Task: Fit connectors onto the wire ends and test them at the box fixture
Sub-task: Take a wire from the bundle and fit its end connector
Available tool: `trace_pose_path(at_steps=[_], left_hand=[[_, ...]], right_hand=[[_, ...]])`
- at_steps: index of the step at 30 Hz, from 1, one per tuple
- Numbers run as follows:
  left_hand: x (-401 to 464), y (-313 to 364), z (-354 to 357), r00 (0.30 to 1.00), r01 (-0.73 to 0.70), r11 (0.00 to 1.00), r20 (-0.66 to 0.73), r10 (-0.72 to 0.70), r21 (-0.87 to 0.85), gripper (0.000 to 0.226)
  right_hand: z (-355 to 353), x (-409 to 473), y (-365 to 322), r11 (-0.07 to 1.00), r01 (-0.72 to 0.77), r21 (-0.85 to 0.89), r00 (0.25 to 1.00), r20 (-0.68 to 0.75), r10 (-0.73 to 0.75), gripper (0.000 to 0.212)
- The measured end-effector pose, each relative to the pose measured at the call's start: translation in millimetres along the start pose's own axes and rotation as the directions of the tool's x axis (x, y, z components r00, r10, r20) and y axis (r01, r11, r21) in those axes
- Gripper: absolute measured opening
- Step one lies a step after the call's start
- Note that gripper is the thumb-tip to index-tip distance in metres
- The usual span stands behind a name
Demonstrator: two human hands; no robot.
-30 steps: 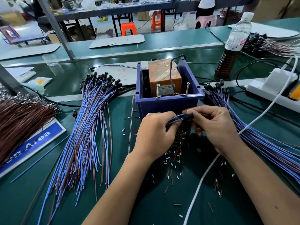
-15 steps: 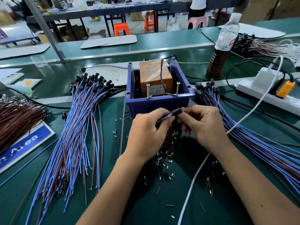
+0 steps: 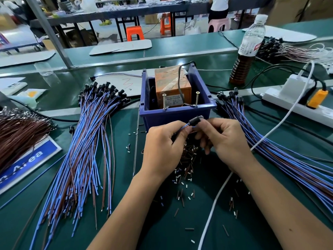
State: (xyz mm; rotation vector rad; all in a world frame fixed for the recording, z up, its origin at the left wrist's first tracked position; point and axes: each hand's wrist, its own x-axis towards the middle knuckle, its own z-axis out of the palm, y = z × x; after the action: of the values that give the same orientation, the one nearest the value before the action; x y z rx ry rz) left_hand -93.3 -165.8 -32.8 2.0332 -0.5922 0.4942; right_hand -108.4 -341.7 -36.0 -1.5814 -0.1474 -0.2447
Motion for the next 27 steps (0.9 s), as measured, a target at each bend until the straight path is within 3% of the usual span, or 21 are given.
trace_pose_path(at_steps=[5,10,14,21,27], left_hand=[[-0.5,-0.3,2.4,0.999,0.034,0.999,-0.036,-0.035,-0.027,0.027],[-0.6,-0.2,2.0,0.998,0.042,0.999,-0.037,-0.043,-0.015,0.030],[-0.9,1.0,1.6,0.999,0.043,0.999,0.000,-0.043,-0.024,0.032],[0.0,8.6,-1.8,0.999,-0.041,0.999,-0.029,0.041,0.000,0.030],[-0.1,18.4,-2.1,0.983,-0.149,0.988,-0.103,0.151,0.025,0.029]], right_hand=[[-1.3,1.1,-1.1,0.989,-0.075,0.130,0.997,0.018,0.073,0.046],[1.3,-1.8,-3.0,1.000,-0.001,0.026,1.000,0.018,0.001,0.026],[0.8,-2.2,-4.2,0.998,-0.021,0.067,1.000,-0.002,0.021,0.017],[-0.3,-3.8,-7.0,0.990,0.049,0.132,0.999,0.001,-0.049,0.021],[1.7,-4.6,-8.1,0.979,0.129,0.159,0.989,-0.092,-0.116,0.018]])
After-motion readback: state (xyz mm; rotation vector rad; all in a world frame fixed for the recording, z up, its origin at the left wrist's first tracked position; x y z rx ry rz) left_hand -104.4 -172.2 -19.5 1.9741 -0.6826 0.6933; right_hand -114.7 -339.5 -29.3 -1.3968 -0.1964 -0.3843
